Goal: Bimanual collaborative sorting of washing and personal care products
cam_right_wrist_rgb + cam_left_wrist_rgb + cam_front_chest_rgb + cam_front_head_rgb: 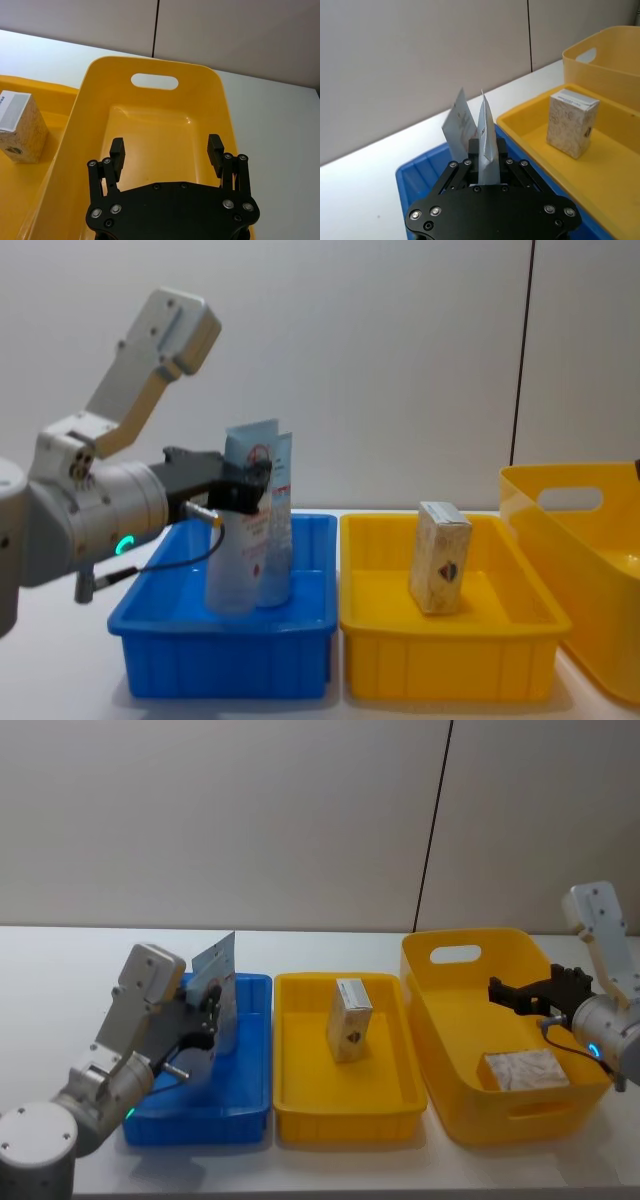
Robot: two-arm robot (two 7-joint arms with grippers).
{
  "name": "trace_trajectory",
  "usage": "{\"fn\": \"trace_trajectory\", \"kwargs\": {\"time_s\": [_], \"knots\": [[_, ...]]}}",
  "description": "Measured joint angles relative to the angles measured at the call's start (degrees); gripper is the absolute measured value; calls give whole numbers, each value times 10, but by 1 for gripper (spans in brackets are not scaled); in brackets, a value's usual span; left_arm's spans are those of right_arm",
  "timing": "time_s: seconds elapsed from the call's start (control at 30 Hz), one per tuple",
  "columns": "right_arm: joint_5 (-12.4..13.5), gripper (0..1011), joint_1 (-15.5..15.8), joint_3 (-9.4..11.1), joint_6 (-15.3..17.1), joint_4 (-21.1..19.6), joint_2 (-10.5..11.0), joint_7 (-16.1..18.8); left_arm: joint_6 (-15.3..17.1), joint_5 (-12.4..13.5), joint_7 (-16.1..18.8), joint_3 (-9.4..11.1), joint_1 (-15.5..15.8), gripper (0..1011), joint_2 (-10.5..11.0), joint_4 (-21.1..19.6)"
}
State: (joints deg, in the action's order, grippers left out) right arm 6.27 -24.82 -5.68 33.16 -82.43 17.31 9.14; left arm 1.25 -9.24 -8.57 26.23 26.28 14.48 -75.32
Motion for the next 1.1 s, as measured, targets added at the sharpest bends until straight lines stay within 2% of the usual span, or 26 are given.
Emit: {"fn": "trace_trajectory", "kwargs": {"time_s": [0.33,0.77,0.9,1.1], "knots": [[0,1004,0,0,0,0,0,0,24,22,14,-3,3,169,8,-45],[0,1003,0,0,0,0,0,0,63,42,26,-13,-1,170,21,-133],[0,1003,0,0,0,1,0,0,63,45,19,-14,6,169,24,-148],[-5,1003,-6,-8,-10,10,-1,4,47,45,0,-14,23,169,23,-145]]}}
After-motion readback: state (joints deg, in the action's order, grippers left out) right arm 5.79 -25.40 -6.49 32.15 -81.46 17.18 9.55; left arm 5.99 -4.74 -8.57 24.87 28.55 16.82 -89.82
